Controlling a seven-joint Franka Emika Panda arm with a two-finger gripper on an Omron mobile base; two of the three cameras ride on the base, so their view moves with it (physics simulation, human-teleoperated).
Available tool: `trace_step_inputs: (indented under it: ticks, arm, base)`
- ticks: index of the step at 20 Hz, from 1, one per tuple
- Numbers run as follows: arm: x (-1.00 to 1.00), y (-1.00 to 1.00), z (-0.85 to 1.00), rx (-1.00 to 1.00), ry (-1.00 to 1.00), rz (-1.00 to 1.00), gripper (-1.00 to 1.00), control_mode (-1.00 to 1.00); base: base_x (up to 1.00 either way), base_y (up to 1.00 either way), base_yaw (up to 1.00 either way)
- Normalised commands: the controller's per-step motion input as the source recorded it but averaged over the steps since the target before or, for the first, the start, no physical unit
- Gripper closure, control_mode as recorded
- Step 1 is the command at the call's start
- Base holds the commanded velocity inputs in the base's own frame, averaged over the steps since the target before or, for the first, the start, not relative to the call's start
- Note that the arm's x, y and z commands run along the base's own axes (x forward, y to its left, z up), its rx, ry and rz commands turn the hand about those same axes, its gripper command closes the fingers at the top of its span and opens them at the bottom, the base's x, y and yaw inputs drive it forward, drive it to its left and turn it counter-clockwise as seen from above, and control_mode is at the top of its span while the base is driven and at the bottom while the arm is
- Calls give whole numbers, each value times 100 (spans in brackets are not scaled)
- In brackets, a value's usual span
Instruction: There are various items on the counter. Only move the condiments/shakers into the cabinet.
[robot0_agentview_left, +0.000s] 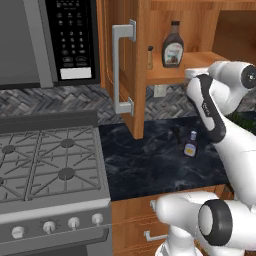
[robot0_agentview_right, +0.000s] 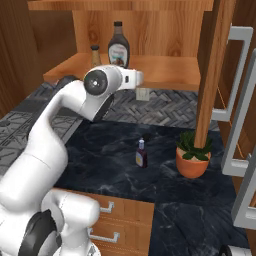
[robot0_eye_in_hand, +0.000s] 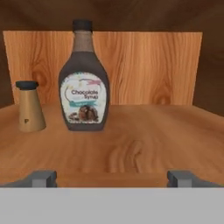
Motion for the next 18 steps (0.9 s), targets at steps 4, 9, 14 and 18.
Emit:
trace_step_inputs:
  ticks: [4,9,14,18]
  arm:
    - [-100,-28,-72,-3,49,-6,-100,-100]
    - [-67,-18,-98,-10,60,-4,-100,-100]
    - [-14,-13,-85,-11,45,0,-100,-100]
    - [0,-27,-46,0,22,9,-100,-100]
  base:
    - [0,0,0]
    - [0,0,0]
    - [0,0,0]
    - [0,0,0]
